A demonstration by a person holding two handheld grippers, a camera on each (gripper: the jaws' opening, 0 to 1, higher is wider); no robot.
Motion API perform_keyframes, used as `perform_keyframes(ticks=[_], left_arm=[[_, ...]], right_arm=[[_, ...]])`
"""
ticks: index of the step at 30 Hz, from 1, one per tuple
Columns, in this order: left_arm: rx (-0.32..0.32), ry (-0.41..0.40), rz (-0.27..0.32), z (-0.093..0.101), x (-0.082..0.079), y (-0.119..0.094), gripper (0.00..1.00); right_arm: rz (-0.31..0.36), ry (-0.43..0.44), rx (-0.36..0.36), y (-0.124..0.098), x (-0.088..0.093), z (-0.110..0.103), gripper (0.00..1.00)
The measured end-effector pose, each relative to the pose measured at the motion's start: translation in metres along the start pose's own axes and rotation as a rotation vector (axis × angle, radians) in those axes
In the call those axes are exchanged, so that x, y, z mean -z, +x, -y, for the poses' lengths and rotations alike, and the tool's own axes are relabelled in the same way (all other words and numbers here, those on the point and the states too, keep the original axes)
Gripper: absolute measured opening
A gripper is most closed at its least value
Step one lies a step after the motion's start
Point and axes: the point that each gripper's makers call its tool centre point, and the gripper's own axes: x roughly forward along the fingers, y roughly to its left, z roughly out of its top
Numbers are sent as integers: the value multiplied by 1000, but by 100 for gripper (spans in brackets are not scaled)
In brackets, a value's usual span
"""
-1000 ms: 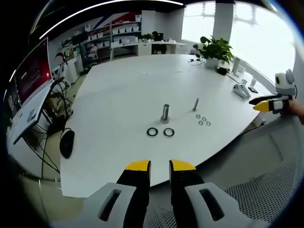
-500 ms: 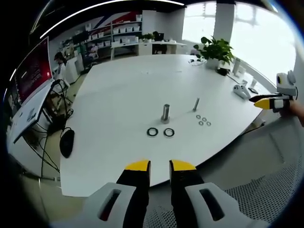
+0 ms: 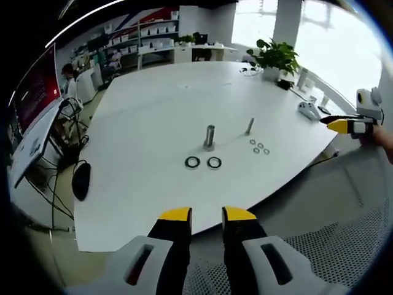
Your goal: Place the washer onto the threaded stud by aligning its center hole with the stud, sliding it down to the base, and recovering from edge contact or off-axis alignment until the washer reaches the visible bottom stop.
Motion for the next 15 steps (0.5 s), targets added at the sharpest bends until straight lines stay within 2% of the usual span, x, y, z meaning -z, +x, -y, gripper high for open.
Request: perform_keyframes(ticks=[8, 11, 15], left_arm=[[7, 3, -47, -3, 5, 2, 20], [-4, 57, -90, -6, 7, 4, 22], [2, 72, -94, -6, -2, 8, 22]], right_arm=[[2, 4, -1, 0, 0, 0, 51], [-1, 1, -4, 0, 1, -1, 51], [1, 6, -3, 0, 1, 0, 51]])
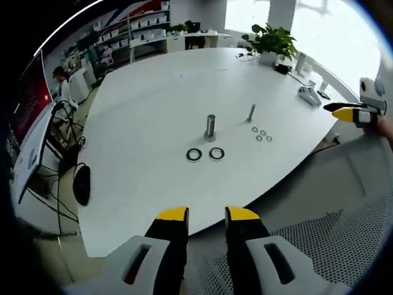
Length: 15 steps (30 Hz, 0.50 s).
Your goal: Place the washer onto the threaded stud by aligning its center hole with the stud, sliding it down to the base, and recovering from edge contact or off-axis alignment until the washer reaches the visible bottom stop.
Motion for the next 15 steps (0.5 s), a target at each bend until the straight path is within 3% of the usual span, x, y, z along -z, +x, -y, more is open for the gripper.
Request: perform_keyframes(ticks=[10, 15], left_arm=[[25, 37, -9, 1, -29, 14, 24], [34, 56, -26, 1, -34, 22, 24]], right_arm=[[3, 8, 6, -1, 0, 2, 51], [2, 8, 7, -1, 0, 2, 51]])
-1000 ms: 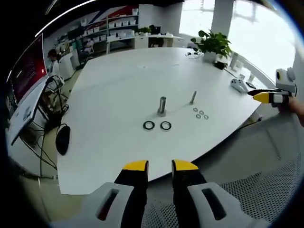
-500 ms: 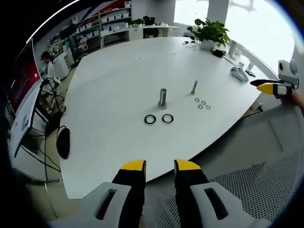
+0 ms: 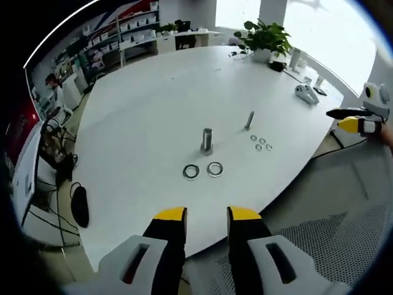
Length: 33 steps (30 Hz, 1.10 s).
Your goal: Place the washer onto the threaded stud by aligning its center hole with the stud, sliding it down to the base, and recovering from edge contact or off-axis alignment until the washer reaches the visible bottom stop.
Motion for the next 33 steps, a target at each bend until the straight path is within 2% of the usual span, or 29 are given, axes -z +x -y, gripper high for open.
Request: perform_keyframes(ticks=[11, 21, 28, 33], left_arm=[[20, 19, -38, 2, -5, 11, 26], [19, 107, -71, 8, -12, 20, 27], [57, 54, -87, 4, -7, 38, 27], [74, 7, -84, -8, -5, 50, 27]], right_arm=[[9, 8, 1, -1, -1, 1, 50], [3, -3, -12, 1, 0, -2, 50], [21, 9, -4, -1, -3, 0, 50], [-17, -21, -7, 2, 3, -3, 50]])
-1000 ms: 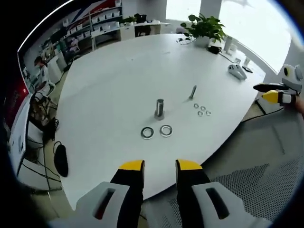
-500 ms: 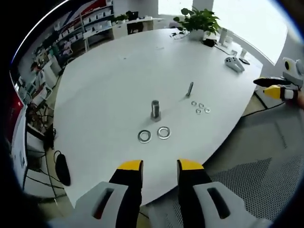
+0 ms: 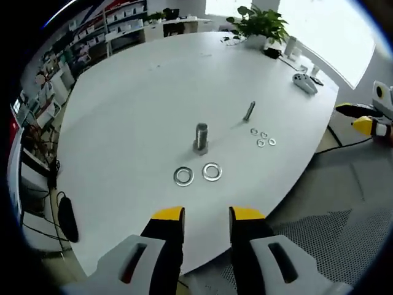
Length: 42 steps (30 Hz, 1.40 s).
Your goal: Place the washer onto the threaded stud by aligning its center hole with the stud, sliding it down to the base, and recovering from edge contact or off-axis alignment until the washer reaches the visible bottom stop.
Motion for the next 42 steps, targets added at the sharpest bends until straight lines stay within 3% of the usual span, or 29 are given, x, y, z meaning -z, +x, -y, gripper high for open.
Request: perform_keyframes(ticks=[6, 9, 17, 25, 32, 36, 42], left_arm=[[2, -68, -7, -10, -1, 10, 29], [-23, -2, -64, -16, 4, 13, 29], [13, 51, -142, -16, -2, 38, 29], [26, 178, -240, -21, 2, 60, 29], [22, 177, -242, -31, -9, 76, 29], [25, 165, -274, -33, -5, 86, 29], [29, 228, -273, -32, -11, 98, 30]], right_arm=[[-3, 5, 9, -1, 1, 1, 49], [4, 15, 20, -2, 0, 3, 49], [-1, 23, 19, -1, 1, 4, 49], [8, 33, 26, -3, -1, 5, 48], [-14, 32, 28, -2, 4, 5, 48], [-12, 35, 39, -2, 4, 8, 49], [-21, 31, 43, -2, 6, 9, 48]])
